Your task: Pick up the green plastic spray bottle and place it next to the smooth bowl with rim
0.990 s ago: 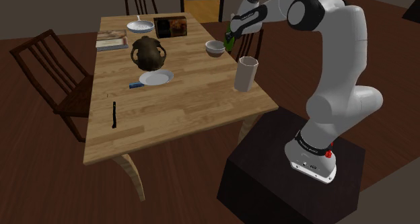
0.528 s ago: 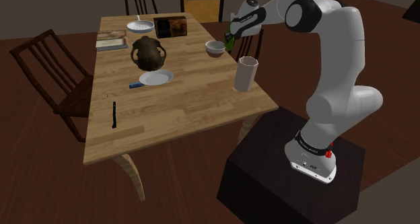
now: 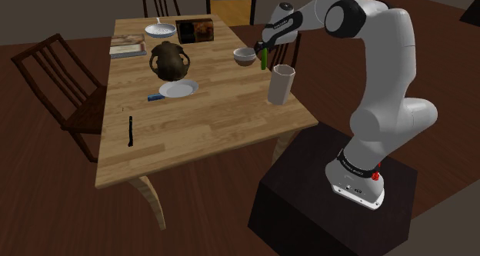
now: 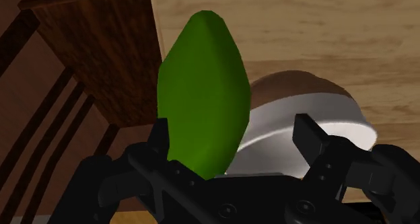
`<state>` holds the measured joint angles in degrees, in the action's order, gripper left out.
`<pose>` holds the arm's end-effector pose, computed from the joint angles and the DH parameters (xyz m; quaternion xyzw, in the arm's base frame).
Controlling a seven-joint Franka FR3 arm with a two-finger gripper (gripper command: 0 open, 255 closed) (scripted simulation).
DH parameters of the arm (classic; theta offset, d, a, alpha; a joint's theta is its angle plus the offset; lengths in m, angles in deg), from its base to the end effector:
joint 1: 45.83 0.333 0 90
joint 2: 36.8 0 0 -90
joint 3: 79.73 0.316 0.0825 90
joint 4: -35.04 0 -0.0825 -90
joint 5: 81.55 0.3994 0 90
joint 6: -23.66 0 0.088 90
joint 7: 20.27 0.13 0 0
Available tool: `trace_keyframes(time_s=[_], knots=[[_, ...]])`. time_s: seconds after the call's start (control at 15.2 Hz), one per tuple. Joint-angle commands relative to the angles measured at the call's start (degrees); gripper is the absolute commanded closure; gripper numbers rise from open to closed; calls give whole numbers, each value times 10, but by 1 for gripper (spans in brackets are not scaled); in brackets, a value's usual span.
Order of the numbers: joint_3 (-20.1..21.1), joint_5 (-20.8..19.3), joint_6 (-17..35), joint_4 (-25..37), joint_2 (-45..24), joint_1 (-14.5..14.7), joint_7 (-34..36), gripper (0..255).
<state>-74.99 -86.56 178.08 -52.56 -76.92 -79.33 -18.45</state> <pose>0.6706 -0.3788 0.2672 0.9429 -0.2387 0.2250 0.0579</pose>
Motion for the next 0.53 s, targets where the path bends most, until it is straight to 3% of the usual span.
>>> trace_keyframes(time_s=[0.0,0.2,0.46], knots=[[1,1,-3,-21,23,-1,1,0],[5,4,-17,-63,79,-6,-1,0],[5,4,-17,-63,79,-6,-1,0]])
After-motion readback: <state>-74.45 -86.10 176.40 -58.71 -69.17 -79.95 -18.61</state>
